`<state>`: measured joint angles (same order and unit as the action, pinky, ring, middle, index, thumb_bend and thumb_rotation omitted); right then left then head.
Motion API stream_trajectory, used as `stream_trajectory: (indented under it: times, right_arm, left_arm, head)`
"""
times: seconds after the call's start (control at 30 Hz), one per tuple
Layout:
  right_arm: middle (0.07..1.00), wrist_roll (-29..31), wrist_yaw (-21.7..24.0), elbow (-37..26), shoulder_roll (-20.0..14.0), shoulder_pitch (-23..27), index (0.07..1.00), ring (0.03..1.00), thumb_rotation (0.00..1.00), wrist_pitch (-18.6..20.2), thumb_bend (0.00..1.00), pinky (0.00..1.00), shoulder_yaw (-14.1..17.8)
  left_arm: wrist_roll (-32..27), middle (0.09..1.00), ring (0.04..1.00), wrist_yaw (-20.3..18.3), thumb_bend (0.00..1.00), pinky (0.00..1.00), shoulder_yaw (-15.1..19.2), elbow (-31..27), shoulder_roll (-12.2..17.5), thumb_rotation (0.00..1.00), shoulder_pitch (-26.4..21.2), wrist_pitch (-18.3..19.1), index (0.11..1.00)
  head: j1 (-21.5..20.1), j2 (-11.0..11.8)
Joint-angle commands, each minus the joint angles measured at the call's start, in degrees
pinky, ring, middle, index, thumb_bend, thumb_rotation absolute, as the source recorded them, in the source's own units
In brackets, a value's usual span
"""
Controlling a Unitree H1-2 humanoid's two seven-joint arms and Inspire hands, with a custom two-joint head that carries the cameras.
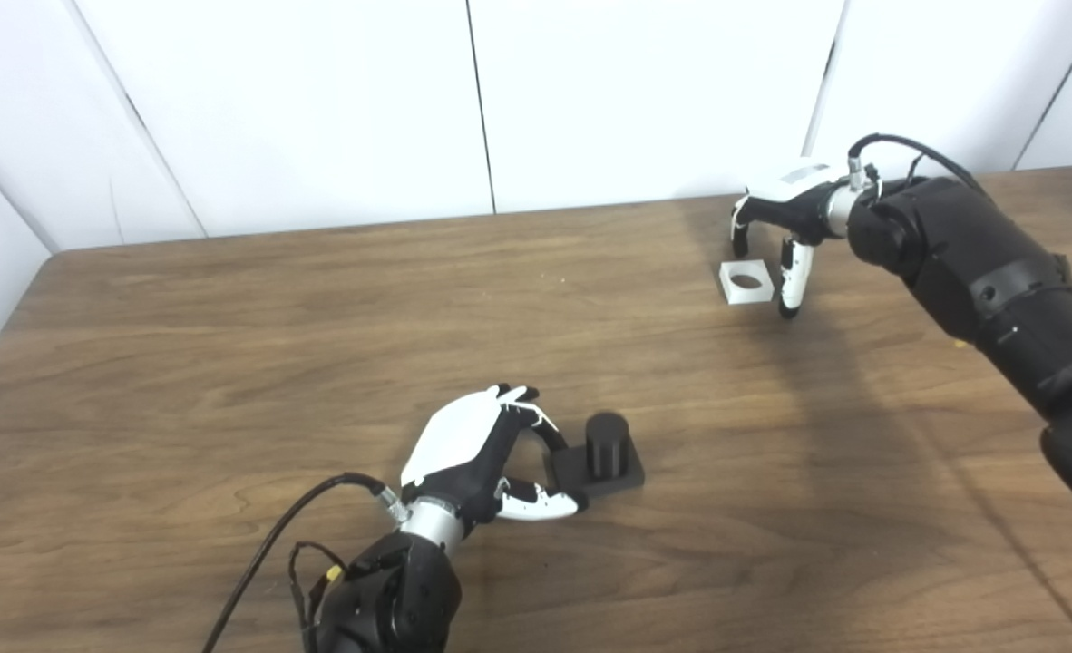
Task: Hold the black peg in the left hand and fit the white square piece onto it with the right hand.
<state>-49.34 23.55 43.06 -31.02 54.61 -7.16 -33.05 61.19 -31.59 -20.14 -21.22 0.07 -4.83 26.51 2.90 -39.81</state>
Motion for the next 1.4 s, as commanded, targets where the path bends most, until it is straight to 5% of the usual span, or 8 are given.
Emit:
stream_trajectory:
  times: [0.0,0.73,1.37]
  right_arm:
    - [0.92,-0.1,0.26,-0.55,-0.75,3.54,0.701,1.0,0.19,1.63,1.0,1.0,0.87]
    - [0.928,-0.14,0.63,-0.33,-0.1,3.67,0.707,1.0,0.24,1.88,1.0,1.0,0.86]
    - [0.923,0.48,0.0,-0.32,-0.11,4.27,0.713,1.0,0.24,1.94,1.0,1.0,1.69]
  left_arm:
    - [0.62,0.944,1.0,-0.53,0.46,1.0,0.18,0.38,-0.01,0.4,-0.44,0.28,0.556]
    - [0.9,0.943,1.0,-0.32,0.46,1.0,0.33,0.68,-0.19,0.41,-0.45,0.3,0.554]
    - [1.43,0.928,1.0,4.33,0.58,1.0,-1.05,2.66,1.65,0.23,-0.18,-1.61,0.524]
  head:
    - [0.09,-0.03]
    - [0.03,-0.3]
    - [-0.09,-0.11]
